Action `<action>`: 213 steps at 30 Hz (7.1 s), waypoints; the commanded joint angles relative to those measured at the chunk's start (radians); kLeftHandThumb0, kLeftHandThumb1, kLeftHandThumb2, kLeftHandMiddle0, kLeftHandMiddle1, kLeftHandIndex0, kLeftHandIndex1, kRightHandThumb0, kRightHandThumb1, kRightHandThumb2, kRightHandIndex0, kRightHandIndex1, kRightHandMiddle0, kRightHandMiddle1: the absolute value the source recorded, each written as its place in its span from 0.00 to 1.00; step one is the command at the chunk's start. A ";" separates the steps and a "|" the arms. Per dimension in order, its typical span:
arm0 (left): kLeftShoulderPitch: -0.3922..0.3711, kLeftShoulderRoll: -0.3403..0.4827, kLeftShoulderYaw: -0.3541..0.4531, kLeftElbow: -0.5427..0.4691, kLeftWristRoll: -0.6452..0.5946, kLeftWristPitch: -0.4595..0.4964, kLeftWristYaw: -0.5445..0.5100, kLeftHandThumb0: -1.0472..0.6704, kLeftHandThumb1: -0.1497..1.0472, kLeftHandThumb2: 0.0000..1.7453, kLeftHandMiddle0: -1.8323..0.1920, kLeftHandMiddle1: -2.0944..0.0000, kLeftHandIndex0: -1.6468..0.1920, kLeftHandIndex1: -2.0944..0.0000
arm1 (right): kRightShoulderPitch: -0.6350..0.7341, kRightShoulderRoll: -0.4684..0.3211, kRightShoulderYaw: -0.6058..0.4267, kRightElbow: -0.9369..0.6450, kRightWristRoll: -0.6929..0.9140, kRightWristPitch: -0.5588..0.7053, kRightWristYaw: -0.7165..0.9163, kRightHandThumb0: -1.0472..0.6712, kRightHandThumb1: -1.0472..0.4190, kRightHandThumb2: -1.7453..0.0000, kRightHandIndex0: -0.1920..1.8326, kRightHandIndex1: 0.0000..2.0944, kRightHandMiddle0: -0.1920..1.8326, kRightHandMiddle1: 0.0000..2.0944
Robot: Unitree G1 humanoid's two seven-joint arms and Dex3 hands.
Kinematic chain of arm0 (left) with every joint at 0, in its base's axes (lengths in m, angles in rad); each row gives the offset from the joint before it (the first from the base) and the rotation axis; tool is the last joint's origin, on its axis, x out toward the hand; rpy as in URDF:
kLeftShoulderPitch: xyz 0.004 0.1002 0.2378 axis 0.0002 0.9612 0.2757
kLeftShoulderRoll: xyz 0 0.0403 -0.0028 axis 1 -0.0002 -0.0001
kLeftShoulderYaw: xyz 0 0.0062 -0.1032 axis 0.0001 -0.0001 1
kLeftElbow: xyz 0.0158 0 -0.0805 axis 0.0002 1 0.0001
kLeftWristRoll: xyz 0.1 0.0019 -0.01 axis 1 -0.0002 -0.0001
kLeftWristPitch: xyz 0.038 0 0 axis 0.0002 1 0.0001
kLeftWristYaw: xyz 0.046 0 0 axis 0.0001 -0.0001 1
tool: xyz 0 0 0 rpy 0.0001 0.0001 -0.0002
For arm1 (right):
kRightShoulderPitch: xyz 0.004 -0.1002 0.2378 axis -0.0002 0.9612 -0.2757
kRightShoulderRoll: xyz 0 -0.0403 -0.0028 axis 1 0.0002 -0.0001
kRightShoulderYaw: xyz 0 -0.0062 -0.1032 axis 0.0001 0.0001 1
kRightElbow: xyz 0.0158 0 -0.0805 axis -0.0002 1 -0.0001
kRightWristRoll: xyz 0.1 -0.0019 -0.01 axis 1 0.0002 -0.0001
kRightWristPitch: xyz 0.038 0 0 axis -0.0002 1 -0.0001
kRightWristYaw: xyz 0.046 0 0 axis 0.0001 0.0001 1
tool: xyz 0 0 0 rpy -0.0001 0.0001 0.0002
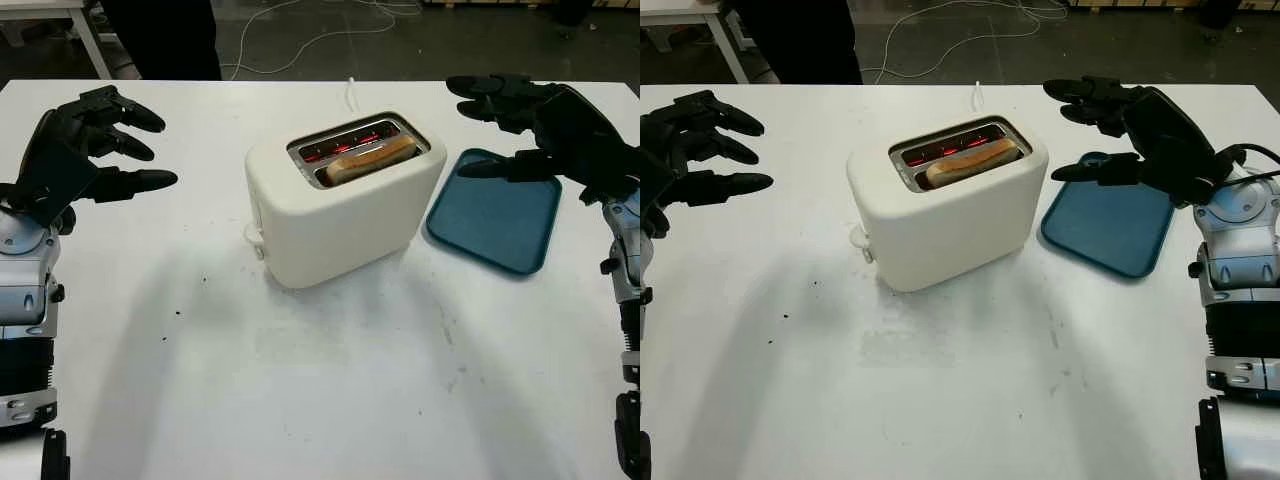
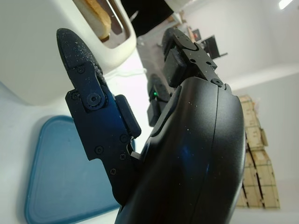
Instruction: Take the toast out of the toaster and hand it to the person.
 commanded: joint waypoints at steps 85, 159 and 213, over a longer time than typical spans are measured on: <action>0.009 0.008 0.005 -0.017 -0.010 0.001 0.008 0.00 0.60 0.00 0.67 0.39 0.61 0.47 | -0.004 -0.001 -0.003 0.017 0.017 -0.033 0.010 0.25 0.21 1.00 0.16 0.24 0.29 0.00; 0.005 0.004 0.006 -0.015 -0.013 -0.003 0.012 0.00 0.60 0.00 0.67 0.39 0.61 0.47 | -0.015 0.002 -0.011 0.011 0.024 -0.025 0.016 0.25 0.21 1.00 0.16 0.24 0.29 0.00; 0.006 -0.006 0.005 -0.011 -0.018 -0.010 0.014 0.00 0.61 0.00 0.67 0.40 0.61 0.48 | -0.391 0.122 0.327 0.268 -0.288 -0.295 -0.002 0.20 0.29 1.00 0.23 0.40 0.39 0.05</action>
